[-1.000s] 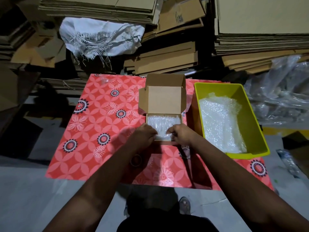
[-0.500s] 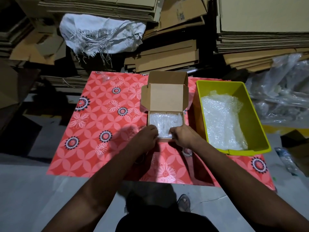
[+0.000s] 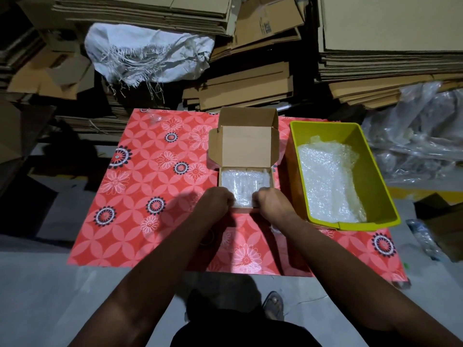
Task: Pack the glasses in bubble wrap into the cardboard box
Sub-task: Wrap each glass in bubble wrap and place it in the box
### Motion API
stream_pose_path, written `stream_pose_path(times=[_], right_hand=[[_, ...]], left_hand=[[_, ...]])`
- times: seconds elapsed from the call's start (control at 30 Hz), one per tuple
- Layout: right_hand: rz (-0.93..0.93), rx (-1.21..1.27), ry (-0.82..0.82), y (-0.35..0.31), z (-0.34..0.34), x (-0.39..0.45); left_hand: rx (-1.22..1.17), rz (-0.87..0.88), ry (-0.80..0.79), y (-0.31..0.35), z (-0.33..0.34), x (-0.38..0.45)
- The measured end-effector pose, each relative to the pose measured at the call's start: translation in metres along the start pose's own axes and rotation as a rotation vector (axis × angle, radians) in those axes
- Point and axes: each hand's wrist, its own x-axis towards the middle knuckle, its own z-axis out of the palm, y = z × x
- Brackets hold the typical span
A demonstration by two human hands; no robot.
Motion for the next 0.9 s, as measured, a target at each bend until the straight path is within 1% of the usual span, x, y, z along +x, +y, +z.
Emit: stream_pose_path(times=[0.1, 0.2, 0.3, 0.4, 0.47, 0.53, 0.6, 0.67, 0.73, 0.8, 0.9], right_hand=[[-0.068, -0.031, 0.021, 0.001, -0.002, 0.005], [-0.076, -0.041, 0.029, 0.002, -0.003, 0.004], [-0.070, -0.044, 0.014, 0.002, -0.003, 0.004], [-0.060, -0.039, -0.057, 0.007, -0.004, -0.001], [-0.062, -0.006, -0.061, 0.011, -0.006, -0.005], [-0.102, 0.008, -0.074, 0.011, -0.008, -0.008], [-0.152, -0.062, -0.089, 0.004, -0.009, -0.010], [-0.174, -0.125, -0.041, -0.005, -0.008, -0.009], [-0.164, -0.092, 0.025, -0.018, -0.004, -0.006], [-0.149, -0.017, 0.013, -0.028, 0.002, -0.006], [-0.147, -0.004, -0.004, -0.034, 0.010, -0.012]], left_hand=[[0.034, -0.011, 0.043, 0.003, -0.001, 0.002], [0.076, -0.003, 0.052, 0.005, -0.003, 0.005], [0.092, 0.023, 0.024, 0.006, -0.008, 0.009], [0.080, 0.060, -0.037, 0.003, -0.012, 0.007], [0.068, 0.077, -0.078, -0.001, -0.012, 0.007], [0.057, 0.078, -0.118, -0.001, -0.013, 0.006], [0.058, 0.107, -0.120, -0.001, -0.014, 0.004], [0.064, 0.171, -0.064, -0.006, -0.012, 0.001], [0.073, 0.174, -0.035, -0.016, -0.010, 0.001], [0.110, 0.152, -0.078, -0.018, -0.016, 0.005], [0.199, 0.185, -0.172, -0.014, -0.032, 0.012]])
